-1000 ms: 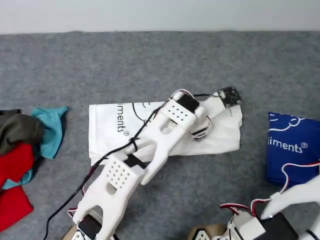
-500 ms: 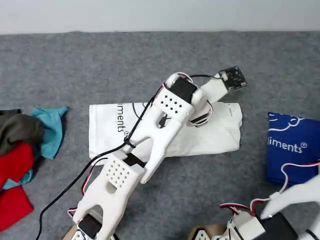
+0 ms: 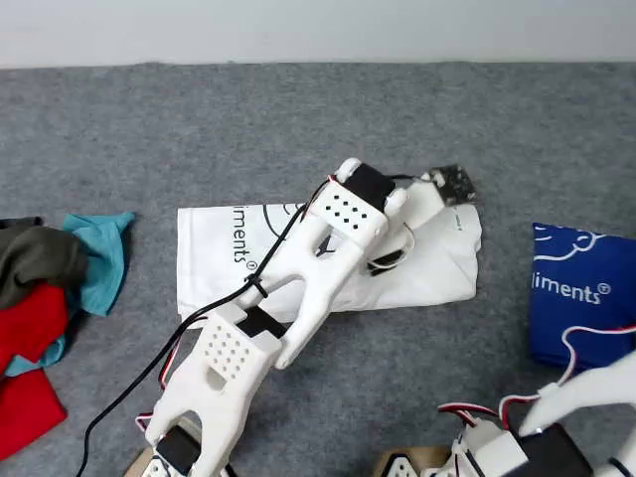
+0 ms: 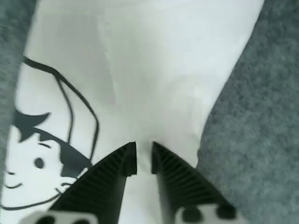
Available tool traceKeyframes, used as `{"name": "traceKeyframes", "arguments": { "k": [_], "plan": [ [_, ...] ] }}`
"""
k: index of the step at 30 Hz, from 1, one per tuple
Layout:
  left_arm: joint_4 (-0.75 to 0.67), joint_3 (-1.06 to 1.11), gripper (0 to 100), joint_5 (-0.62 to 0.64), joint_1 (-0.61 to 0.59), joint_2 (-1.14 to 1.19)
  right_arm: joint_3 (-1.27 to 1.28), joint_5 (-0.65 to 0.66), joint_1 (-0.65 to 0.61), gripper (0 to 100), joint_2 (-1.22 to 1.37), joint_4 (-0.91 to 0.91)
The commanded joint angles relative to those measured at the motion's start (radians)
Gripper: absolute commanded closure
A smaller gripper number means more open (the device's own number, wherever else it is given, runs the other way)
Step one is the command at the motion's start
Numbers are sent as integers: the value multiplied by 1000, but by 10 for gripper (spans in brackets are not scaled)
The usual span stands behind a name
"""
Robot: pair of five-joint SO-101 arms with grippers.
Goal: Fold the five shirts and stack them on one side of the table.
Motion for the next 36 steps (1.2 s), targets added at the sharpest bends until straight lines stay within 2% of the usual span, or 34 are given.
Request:
{"name": "traceKeyframes", "arguments": {
  "k": [1,8,10,24,30,36],
  "plan": [
    [0,56,984,-21,-17,-78,-44,3,7,980,-48,31],
    [-210,302,984,-21,-28,-77,-44,3,2,980,-48,31],
    [-229,325,984,-21,-28,-81,-44,3,2,980,-48,31],
    [31,1,984,28,-54,-242,-44,3,7,980,-48,35],
    [32,119,954,147,-264,-341,-44,3,7,980,-48,42],
    [31,251,785,193,-572,-460,-44,3,7,980,-48,42]
  ]
}}
